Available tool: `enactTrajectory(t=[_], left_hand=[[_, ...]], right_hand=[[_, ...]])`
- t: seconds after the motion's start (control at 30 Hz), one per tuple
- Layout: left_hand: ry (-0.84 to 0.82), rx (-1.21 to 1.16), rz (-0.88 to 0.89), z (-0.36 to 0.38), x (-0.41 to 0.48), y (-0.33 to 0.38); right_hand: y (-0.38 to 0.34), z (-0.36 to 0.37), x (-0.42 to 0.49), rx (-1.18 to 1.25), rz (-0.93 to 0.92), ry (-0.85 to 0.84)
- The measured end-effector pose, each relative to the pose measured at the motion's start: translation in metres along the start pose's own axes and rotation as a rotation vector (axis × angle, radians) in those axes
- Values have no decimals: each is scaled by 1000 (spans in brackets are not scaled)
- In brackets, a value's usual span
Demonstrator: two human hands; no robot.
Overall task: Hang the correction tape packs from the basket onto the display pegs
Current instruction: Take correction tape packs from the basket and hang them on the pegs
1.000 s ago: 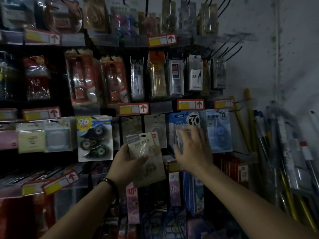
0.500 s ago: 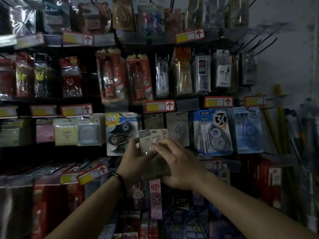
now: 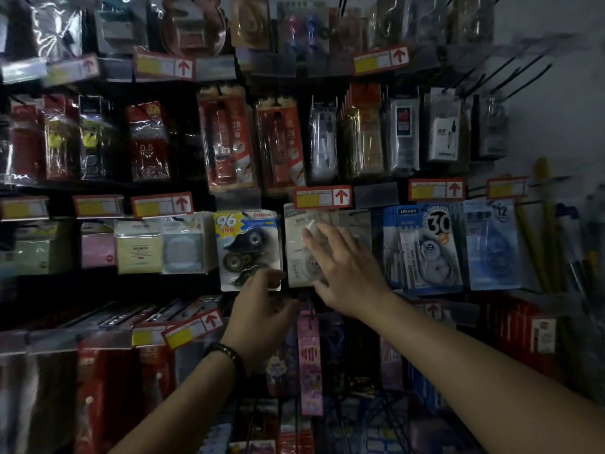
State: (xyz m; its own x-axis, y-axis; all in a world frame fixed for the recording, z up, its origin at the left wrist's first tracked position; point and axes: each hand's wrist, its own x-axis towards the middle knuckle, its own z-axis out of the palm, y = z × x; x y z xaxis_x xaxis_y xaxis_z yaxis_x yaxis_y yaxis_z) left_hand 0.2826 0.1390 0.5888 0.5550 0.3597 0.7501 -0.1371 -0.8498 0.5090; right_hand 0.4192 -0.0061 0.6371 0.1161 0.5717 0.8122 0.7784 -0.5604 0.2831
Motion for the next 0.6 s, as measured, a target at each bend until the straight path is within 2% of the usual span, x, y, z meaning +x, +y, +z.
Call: enactTrajectory(t=[0.43, 0.6], left_hand=[[-25, 69, 22, -6, -16, -12], [-99, 81, 7, -14, -41, -18]], right_hand=[[-12, 4, 27, -67, 62, -195], [-16, 13, 28, -4, 140, -218]])
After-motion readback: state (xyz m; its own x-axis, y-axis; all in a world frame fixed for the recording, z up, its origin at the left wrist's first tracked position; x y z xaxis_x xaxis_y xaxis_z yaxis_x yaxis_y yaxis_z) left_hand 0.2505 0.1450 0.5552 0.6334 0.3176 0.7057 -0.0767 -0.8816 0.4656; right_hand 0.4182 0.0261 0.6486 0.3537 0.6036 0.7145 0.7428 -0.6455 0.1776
